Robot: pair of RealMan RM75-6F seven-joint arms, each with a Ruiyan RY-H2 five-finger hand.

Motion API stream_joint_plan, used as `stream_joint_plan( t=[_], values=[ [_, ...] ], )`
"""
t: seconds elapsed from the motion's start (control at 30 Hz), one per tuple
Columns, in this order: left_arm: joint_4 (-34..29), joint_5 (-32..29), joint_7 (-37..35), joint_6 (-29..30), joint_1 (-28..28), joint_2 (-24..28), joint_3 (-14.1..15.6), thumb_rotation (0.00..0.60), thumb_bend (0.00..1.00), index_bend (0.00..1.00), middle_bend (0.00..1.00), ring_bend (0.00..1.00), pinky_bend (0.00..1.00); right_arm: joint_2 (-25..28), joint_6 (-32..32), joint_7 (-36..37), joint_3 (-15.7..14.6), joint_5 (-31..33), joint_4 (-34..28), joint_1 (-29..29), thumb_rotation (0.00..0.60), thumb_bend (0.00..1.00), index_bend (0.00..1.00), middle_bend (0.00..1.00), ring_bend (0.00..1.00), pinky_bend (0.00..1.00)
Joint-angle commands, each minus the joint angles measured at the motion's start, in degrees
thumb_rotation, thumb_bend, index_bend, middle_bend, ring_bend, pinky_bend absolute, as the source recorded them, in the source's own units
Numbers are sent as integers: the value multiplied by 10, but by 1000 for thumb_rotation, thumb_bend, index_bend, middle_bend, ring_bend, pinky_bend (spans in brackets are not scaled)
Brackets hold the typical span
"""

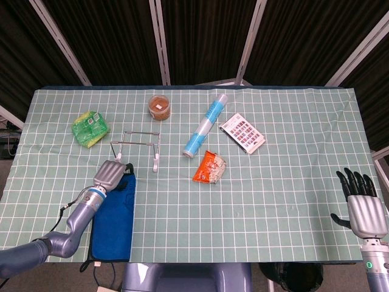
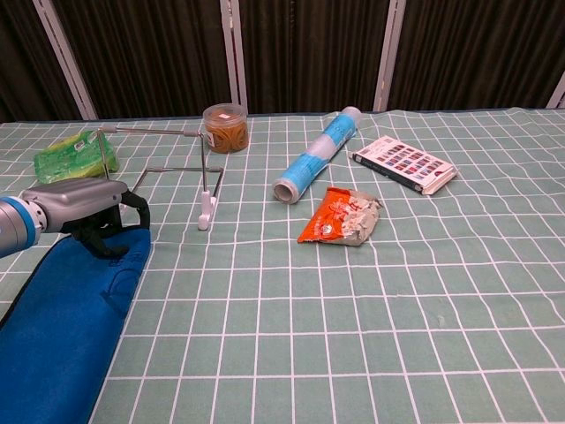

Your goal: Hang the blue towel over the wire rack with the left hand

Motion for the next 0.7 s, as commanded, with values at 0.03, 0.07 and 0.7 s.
stream_joint_plan(
  t=[0.03,0.07,0.7],
  values=[
    [2,3,-3,0,0,-1,1,600,395,424,929,938,1000,0,1,1,0,0,0,-1,600,0,0,0,0,0],
    [1,3,-3,0,0,-1,1,600,396,430,928,938,1000,1,1,1,0,1,0,-1,600,0,0,0,0,0],
    [-47,13,6,25,12,28,8,600,667,757,930,938,1000,0,-1,-1,-1,-10,-6,5,600,0,0,0,0,0]
  ],
)
